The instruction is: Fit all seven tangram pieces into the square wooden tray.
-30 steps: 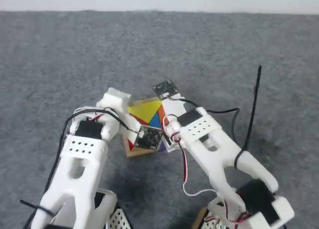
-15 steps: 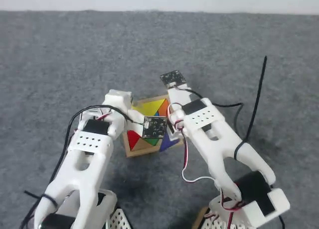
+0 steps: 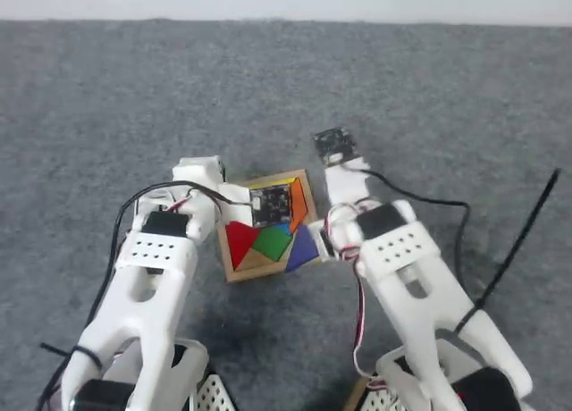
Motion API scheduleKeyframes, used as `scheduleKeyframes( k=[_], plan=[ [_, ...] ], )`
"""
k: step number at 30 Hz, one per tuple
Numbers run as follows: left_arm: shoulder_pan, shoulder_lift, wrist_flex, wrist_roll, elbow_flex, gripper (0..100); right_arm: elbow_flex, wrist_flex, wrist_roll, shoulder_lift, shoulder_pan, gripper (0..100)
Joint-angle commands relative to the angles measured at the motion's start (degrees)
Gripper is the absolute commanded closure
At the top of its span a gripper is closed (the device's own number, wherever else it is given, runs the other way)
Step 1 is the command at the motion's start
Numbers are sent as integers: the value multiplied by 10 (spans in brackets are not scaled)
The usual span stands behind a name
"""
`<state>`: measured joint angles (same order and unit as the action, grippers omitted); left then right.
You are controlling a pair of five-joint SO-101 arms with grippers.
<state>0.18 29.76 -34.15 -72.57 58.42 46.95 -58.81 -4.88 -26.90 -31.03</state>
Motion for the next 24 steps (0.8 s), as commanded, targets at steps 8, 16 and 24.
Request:
scheduleKeyframes(
  k=[8,16,24],
  plan=[
    [-93,-25,33,56,-52,988,-14,65,-42,76,-61,991],
    [-123,-164,33,99,-150,988,-25,81,-45,132,-89,991],
    [-123,-169,11,99,-163,988,-25,112,-45,137,-87,991]
  ],
)
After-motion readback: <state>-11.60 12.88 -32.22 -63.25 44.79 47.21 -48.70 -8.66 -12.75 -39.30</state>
